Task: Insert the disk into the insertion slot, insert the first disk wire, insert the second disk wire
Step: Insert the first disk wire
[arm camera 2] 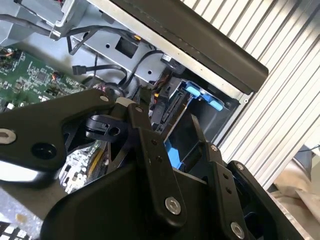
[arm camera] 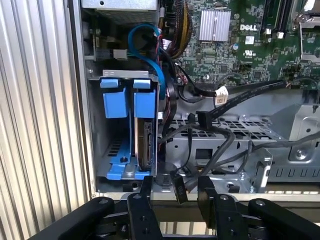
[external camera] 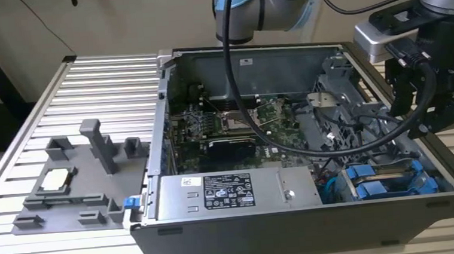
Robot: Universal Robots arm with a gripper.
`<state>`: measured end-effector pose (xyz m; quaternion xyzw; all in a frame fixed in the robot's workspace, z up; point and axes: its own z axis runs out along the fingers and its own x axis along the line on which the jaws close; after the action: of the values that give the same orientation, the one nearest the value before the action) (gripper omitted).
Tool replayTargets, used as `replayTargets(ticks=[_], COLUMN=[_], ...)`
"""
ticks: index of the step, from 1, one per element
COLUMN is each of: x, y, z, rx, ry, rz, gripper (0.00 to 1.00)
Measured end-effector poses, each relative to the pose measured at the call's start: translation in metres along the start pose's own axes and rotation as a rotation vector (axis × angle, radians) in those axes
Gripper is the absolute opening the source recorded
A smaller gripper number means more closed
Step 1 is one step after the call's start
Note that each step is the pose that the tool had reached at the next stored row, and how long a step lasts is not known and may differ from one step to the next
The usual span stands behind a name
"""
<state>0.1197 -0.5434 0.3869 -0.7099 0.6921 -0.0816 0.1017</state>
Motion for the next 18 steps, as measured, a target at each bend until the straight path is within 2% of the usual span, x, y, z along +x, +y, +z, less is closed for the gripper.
replayTargets(ticks=[9,10,13,14,15,18], x=[-0.0001,-0.0001,0.0,-0.0001,-0.0001,0.0], y=[0.0,0.0,0.0,0.0,0.0,0.0], z=[0.0,0.0,0.0,0.0,0.0,0.0], rx=[0.0,0.0,0.0,0.0,0.0,0.0], ry=[0.0005,0.0006,0.0008,0.0008,0.0009,0.0011], rz=[0.0,0.0,0.0,0.0,0.0,0.0], gripper=[0.49,0.46,0.28,0.28,0.22,0.19])
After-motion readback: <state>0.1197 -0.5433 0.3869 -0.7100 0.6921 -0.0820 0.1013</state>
